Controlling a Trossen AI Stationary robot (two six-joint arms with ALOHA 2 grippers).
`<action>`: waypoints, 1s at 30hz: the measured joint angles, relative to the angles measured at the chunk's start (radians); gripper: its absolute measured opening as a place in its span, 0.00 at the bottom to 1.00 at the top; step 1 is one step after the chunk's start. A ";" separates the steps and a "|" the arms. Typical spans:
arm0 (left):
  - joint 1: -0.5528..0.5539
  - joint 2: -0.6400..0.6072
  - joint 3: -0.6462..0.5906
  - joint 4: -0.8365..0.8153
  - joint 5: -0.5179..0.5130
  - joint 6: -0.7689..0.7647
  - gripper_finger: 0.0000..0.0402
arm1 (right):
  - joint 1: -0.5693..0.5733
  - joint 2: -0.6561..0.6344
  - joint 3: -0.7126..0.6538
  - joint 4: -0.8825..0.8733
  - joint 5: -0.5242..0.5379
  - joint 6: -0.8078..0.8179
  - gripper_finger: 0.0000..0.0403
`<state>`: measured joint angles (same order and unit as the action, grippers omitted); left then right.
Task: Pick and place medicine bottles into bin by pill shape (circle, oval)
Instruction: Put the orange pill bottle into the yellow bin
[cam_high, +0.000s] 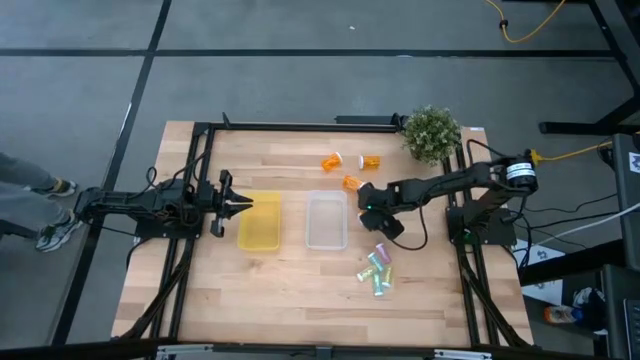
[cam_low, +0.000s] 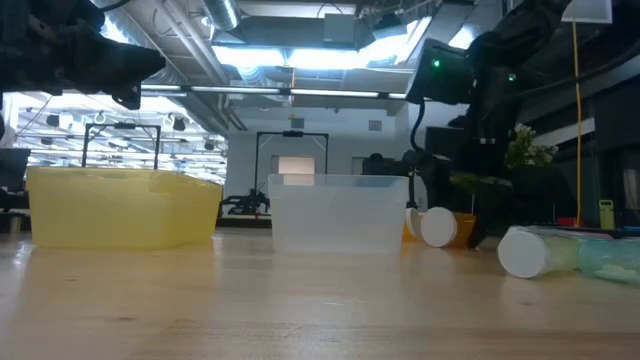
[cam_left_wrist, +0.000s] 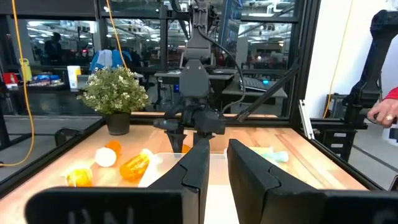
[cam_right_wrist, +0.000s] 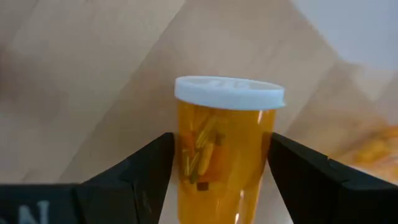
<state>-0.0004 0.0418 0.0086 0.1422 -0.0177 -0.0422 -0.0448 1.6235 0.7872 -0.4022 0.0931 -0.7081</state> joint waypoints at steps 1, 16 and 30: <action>0.000 0.000 0.000 0.000 0.000 0.000 0.13 | 0.000 -0.002 0.000 0.001 0.009 0.028 0.64; 0.000 0.000 0.000 0.000 0.000 0.000 0.13 | 0.000 -0.024 -0.007 -0.034 -0.057 0.482 0.47; 0.000 0.000 0.000 0.001 0.000 0.000 0.13 | 0.011 -0.036 0.163 -0.306 -0.038 0.761 0.44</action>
<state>-0.0002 0.0416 0.0086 0.1428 -0.0177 -0.0425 -0.0335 1.5875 0.9497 -0.7079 0.0551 0.0533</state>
